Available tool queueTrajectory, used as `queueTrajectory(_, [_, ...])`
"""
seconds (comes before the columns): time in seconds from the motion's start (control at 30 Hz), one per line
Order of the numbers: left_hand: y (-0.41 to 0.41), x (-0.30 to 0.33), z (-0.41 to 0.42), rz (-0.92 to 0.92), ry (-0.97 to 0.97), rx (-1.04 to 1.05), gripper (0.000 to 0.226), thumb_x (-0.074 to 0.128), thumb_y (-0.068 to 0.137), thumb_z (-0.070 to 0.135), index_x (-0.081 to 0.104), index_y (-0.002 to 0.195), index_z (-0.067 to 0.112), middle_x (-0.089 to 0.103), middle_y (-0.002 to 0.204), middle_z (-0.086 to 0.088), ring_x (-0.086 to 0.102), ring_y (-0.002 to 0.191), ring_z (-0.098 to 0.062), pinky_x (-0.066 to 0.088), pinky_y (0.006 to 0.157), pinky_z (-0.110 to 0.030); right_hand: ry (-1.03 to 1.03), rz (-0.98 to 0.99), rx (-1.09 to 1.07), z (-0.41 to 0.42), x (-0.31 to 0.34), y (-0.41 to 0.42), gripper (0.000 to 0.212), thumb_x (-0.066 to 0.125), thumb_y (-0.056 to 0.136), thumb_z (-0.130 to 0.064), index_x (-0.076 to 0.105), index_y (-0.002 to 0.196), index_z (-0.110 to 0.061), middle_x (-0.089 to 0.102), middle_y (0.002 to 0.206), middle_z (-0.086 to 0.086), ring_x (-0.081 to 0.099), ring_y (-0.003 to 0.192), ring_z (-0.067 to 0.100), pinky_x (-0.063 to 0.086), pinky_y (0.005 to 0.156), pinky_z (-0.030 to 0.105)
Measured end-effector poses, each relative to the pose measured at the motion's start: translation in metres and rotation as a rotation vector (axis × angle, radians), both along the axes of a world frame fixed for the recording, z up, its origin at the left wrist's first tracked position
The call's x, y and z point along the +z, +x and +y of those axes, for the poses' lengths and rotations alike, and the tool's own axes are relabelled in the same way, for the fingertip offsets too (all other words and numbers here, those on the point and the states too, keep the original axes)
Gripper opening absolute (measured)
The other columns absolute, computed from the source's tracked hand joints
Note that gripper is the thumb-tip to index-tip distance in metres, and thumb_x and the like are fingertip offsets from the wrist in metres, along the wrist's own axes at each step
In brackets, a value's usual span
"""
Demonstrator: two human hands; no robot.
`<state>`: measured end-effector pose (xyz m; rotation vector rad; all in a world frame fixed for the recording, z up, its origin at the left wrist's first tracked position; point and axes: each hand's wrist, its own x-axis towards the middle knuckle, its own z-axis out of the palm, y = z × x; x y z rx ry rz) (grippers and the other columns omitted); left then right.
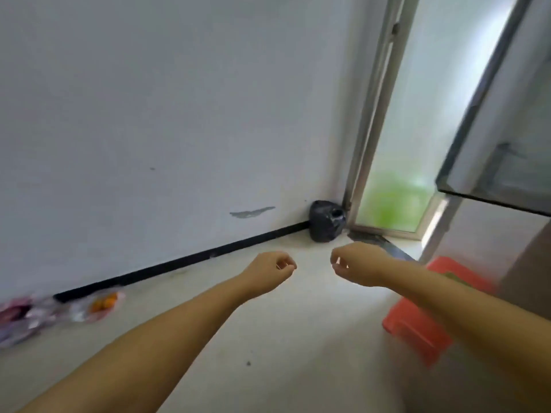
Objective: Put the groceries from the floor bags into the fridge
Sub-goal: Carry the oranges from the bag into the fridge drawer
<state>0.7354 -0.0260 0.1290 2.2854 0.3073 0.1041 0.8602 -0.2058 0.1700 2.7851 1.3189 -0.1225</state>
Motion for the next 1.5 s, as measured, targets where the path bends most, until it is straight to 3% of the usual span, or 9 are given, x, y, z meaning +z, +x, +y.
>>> queueTrajectory(0.17, [-0.134, -0.043, 0.167, 0.123, 0.000, 0.359, 0.020, 0.050, 0.091, 0.018, 0.066, 0.101, 0.015, 0.060, 0.093, 0.002, 0.057, 0.087, -0.014, 0.050, 0.079, -0.029, -0.025, 0.103, 0.232, 0.182, -0.056, -0.086, 0.032, 0.042, 0.096, -0.035, 0.057, 0.120, -0.021, 0.062, 0.117, 0.004, 0.058, 0.103, 0.023, 0.049, 0.084, 0.034])
queueTrajectory(0.37, [-0.230, -0.087, 0.280, 0.244, -0.080, 0.605, 0.021, 0.049, 0.091, 0.017, 0.066, 0.102, 0.010, 0.061, 0.093, -0.003, 0.058, 0.086, -0.018, 0.050, 0.080, -0.032, -0.115, 0.176, 0.434, 0.341, -0.097, -0.152, 0.032, 0.040, 0.096, -0.031, 0.057, 0.120, -0.018, 0.062, 0.117, 0.006, 0.058, 0.103, 0.025, 0.046, 0.080, 0.033])
queueTrajectory(0.63, [-0.250, -0.122, 0.420, 0.283, -0.161, 0.816, 0.018, 0.047, 0.090, 0.014, 0.062, 0.092, 0.005, 0.063, 0.098, -0.021, 0.057, 0.083, -0.026, 0.046, 0.072, -0.032, -0.168, 0.290, 0.556, 0.528, -0.147, -0.166, 0.031, 0.041, 0.096, -0.029, 0.059, 0.117, -0.017, 0.062, 0.117, 0.005, 0.059, 0.102, 0.024, 0.044, 0.076, 0.029])
queueTrajectory(0.73, [-0.246, -0.125, 0.476, 0.301, -0.161, 0.848, 0.014, 0.048, 0.089, 0.013, 0.062, 0.088, 0.011, 0.063, 0.094, -0.017, 0.060, 0.088, -0.031, 0.043, 0.072, -0.030, -0.219, 0.301, 0.627, 0.599, -0.158, -0.166, 0.031, 0.041, 0.095, -0.029, 0.059, 0.117, -0.018, 0.062, 0.117, 0.005, 0.058, 0.103, 0.024, 0.043, 0.075, 0.029])
queueTrajectory(0.87, [-0.250, -0.132, 0.545, 0.310, -0.141, 0.902, 0.019, 0.050, 0.090, 0.013, 0.067, 0.099, 0.008, 0.064, 0.101, -0.011, 0.056, 0.088, -0.020, 0.038, 0.073, -0.023, -0.281, 0.275, 0.708, 0.680, -0.161, -0.169, 0.031, 0.040, 0.096, -0.028, 0.061, 0.115, -0.015, 0.062, 0.116, 0.007, 0.058, 0.104, 0.026, 0.043, 0.077, 0.032])
queueTrajectory(1.1, [-0.267, -0.173, 0.673, 0.416, -0.145, 0.881, 0.023, 0.047, 0.093, 0.013, 0.064, 0.104, 0.002, 0.064, 0.106, -0.012, 0.058, 0.094, -0.021, 0.039, 0.075, -0.019, -0.358, 0.359, 0.691, 0.819, -0.199, -0.175, 0.032, 0.040, 0.095, -0.027, 0.063, 0.112, -0.012, 0.063, 0.115, 0.008, 0.059, 0.104, 0.026, 0.048, 0.089, 0.037])
queueTrajectory(1.2, [-0.278, -0.194, 0.743, 0.437, -0.162, 0.850, 0.015, 0.048, 0.093, 0.015, 0.063, 0.095, 0.010, 0.063, 0.101, -0.008, 0.059, 0.094, -0.020, 0.040, 0.080, -0.022, -0.370, 0.382, 0.633, 0.883, -0.223, -0.177, 0.032, 0.040, 0.094, -0.024, 0.064, 0.109, -0.008, 0.065, 0.111, 0.010, 0.061, 0.100, 0.026, 0.050, 0.088, 0.039])
queueTrajectory(1.37, [-0.295, -0.221, 0.858, 0.485, -0.193, 0.832, 0.013, 0.048, 0.091, 0.011, 0.058, 0.083, 0.013, 0.057, 0.082, -0.001, 0.053, 0.079, -0.015, 0.041, 0.071, -0.023, -0.398, 0.415, 0.473, 0.965, -0.255, -0.179, 0.032, 0.039, 0.096, -0.026, 0.060, 0.115, -0.012, 0.062, 0.117, 0.008, 0.060, 0.103, 0.025, 0.051, 0.088, 0.036])
queueTrajectory(1.5, [-0.293, -0.258, 0.919, 0.573, -0.267, 0.844, 0.013, 0.049, 0.091, 0.016, 0.061, 0.085, 0.015, 0.060, 0.088, -0.002, 0.056, 0.083, -0.017, 0.043, 0.073, -0.025, -0.386, 0.472, 0.368, 1.018, -0.287, -0.176, 0.031, 0.038, 0.097, -0.026, 0.059, 0.118, -0.016, 0.061, 0.119, 0.005, 0.059, 0.104, 0.023, 0.048, 0.086, 0.031])
